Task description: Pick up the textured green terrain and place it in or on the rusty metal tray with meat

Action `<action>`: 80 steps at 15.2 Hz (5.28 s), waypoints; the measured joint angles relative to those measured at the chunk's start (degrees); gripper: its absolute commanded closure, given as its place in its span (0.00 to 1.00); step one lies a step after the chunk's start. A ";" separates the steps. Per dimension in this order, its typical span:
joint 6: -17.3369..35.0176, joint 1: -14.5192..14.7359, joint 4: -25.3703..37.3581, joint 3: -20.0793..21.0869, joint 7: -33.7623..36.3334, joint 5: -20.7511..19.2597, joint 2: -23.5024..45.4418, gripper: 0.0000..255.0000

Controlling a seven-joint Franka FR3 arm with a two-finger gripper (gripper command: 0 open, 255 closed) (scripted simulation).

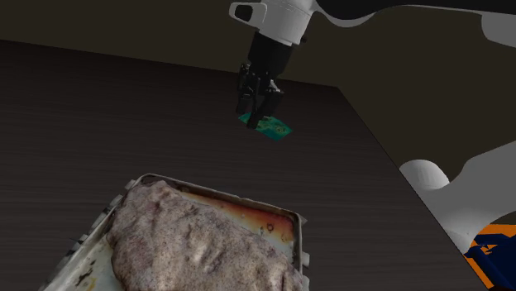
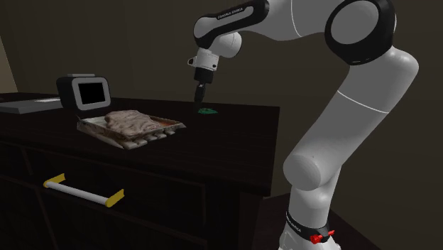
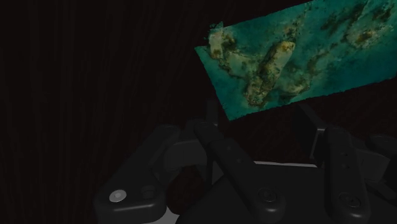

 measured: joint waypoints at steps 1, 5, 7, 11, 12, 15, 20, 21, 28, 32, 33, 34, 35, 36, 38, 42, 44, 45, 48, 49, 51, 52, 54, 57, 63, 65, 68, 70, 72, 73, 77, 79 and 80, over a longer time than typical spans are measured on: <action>-0.31 -0.01 0.35 -0.01 0.09 -0.04 0.07 1.00; -2.98 -0.08 3.32 -0.17 0.61 -0.25 0.33 1.00; -4.41 -0.07 5.07 -0.18 0.98 -0.34 0.61 1.00; -7.42 -0.10 8.85 -0.34 1.57 -0.53 1.33 1.00; -8.25 -0.09 9.68 -0.33 1.80 -0.55 1.30 1.00; -10.26 -0.12 12.20 -0.47 2.13 -0.66 1.80 1.00; -14.02 -0.06 17.47 -0.50 3.11 -0.78 3.18 1.00; -14.81 -0.09 18.69 -0.60 3.16 -0.81 3.61 1.00; -16.37 1.61 22.38 2.99 8.86 -0.37 4.47 1.00; -15.10 3.52 23.58 7.26 14.85 -0.09 5.53 1.00; -14.59 4.00 23.82 8.36 16.34 -0.09 5.88 1.00; -14.49 4.44 24.56 9.37 17.80 -0.14 6.41 1.00; -14.37 4.85 25.06 10.30 19.16 -0.19 6.72 1.00; -13.74 5.37 25.40 11.50 20.75 -0.29 7.32 1.00; -13.57 6.18 27.68 13.50 23.65 -0.79 9.21 1.00; -12.75 8.22 31.47 17.98 30.11 -2.28 12.64 1.00; -12.55 9.27 33.72 20.08 33.24 -3.38 14.65 1.00; -12.26 9.90 35.01 21.25 34.99 -4.17 16.06 1.00; -12.13 11.15 37.47 23.25 38.23 -5.68 18.39 1.00; -11.59 11.26 37.03 23.40 38.43 -5.74 18.47 1.00; -10.07 11.25 34.94 23.33 38.14 -5.43 17.86 1.00; -9.24 11.29 33.84 23.36 38.10 -5.31 17.56 1.00; -7.65 11.24 31.64 23.24 37.66 -4.98 16.94 1.00; -5.33 11.18 28.46 23.06 37.02 -4.49 16.05 1.00; -0.57 11.26 22.10 22.93 35.99 -3.57 14.39 1.00; 0.17 11.30 21.32 22.97 35.92 -3.51 14.27 1.00; 0.48 11.32 20.95 22.97 35.84 -3.44 14.13 1.00; 0.52 11.32 20.89 22.97 35.83 -3.40 14.08 0.00; 0.54 11.31 20.75 22.95 35.81 -3.39 14.07 0.00; 0.54 11.31 20.72 22.95 35.81 -3.39 14.06 0.00; -0.36 11.26 21.66 22.88 35.90 -3.43 14.10 0.00; -3.53 11.10 24.76 22.60 36.09 -3.47 13.99 0.00; -5.02 10.96 26.19 22.36 35.96 -3.44 13.96 0.00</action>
